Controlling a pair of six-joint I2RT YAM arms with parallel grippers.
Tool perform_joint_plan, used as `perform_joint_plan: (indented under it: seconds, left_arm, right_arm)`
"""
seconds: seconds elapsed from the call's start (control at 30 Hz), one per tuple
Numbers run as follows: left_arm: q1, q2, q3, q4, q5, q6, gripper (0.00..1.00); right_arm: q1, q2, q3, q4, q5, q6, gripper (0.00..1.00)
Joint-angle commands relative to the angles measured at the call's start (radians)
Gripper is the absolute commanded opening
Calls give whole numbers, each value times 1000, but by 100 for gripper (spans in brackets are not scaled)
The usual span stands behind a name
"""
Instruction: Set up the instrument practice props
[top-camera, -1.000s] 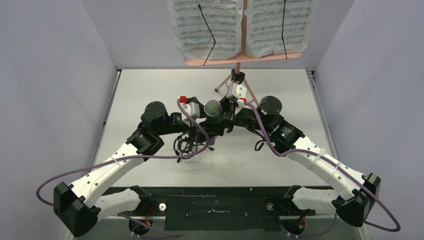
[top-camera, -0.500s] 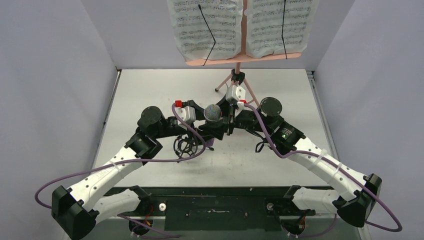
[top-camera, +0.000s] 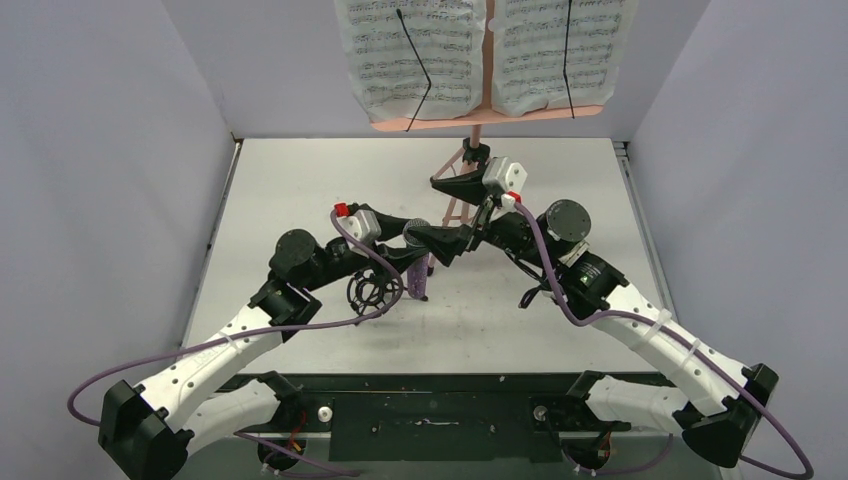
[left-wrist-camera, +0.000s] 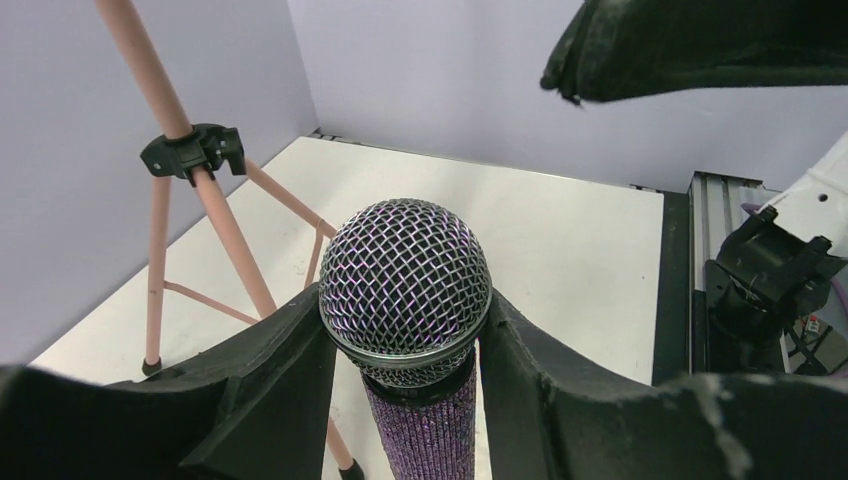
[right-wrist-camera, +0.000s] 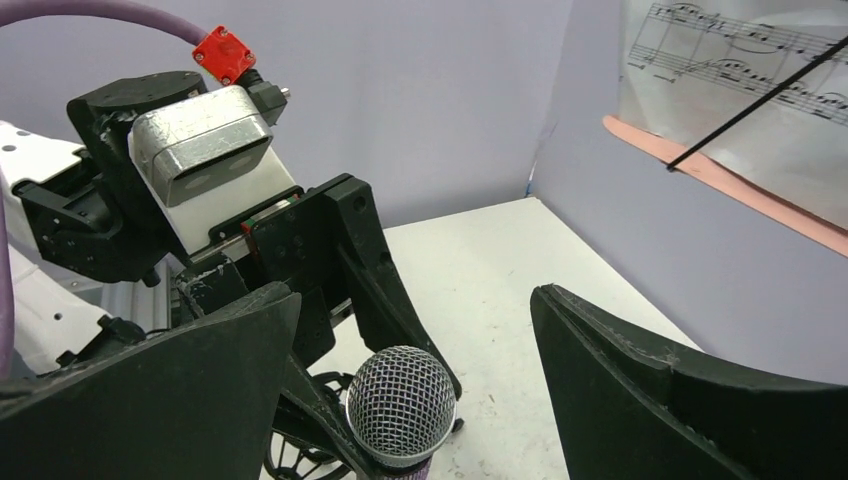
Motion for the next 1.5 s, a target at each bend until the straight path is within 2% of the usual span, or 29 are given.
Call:
perform_joint_plan:
  seconds: [0.0, 0.4, 0.73, 1.03, 1.23, 1.47]
  left_arm:
    - [5, -16, 24, 163, -40, -24, 0]
    - [14, -46, 28, 185, -93, -12, 0]
    - [29, -142, 85, 144, -188, 52, 0]
    - [30, -250, 138, 46, -124, 143, 0]
    - [30, -350, 120, -42, -11, 246, 0]
    - [30, -525, 51, -171, 16, 295, 0]
  right_arm:
    - [3, -41, 0, 37, 54, -20, 90]
    - [2, -80, -6, 2, 49, -25, 90]
    - [2, -118, -58, -47, 41, -40, 90]
    - [2, -102, -66, -57, 42, -49, 90]
    - [2, -103, -77, -60, 62, -66, 90]
    - [3, -112, -97, -72, 78, -80, 90]
